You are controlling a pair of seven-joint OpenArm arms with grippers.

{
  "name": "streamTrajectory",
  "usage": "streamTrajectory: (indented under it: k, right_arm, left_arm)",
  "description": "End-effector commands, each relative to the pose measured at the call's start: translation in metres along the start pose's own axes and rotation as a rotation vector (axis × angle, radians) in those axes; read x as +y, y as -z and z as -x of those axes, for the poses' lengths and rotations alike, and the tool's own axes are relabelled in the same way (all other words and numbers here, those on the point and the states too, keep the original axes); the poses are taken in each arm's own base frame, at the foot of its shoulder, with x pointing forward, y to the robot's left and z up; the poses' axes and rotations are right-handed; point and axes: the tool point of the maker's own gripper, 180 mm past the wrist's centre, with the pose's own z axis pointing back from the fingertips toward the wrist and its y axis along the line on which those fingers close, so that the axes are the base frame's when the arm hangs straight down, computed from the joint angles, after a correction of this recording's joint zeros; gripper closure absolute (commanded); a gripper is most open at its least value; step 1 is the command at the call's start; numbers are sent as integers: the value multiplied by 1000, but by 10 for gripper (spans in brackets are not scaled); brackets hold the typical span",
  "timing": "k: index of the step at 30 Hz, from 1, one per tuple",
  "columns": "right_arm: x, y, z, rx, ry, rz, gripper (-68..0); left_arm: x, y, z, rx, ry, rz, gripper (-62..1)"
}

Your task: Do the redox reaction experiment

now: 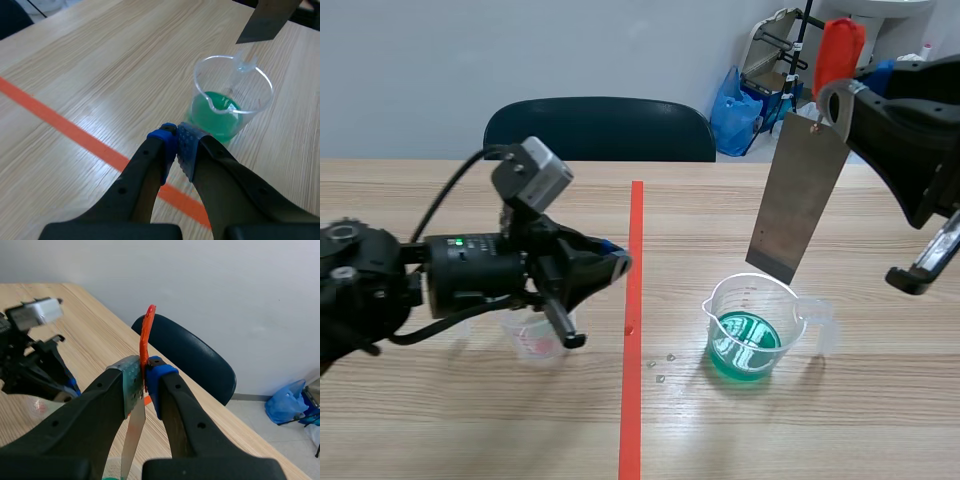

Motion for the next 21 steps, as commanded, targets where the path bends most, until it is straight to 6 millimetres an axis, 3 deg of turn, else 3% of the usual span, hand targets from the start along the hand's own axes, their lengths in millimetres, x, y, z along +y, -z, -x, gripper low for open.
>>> streamTrajectory:
  k: [1, 5, 11, 21]
  right_arm:
    - [-3, 1, -14, -43, -17, -1, -13]
    - [-3, 1, -14, -43, -17, -1, -13]
    - [-3, 1, -14, -43, -17, -1, -13]
    - [-3, 1, -14, -43, -17, -1, -13]
  left_arm:
    - [-2, 7, -14, -37, -12, 11, -24]
    - [-14, 30, -20, -37, -27, 65, -25]
    - [-38, 49, -33, -49, -9, 160, -25]
    - [-46, 57, -43, -72, -10, 181, -25]
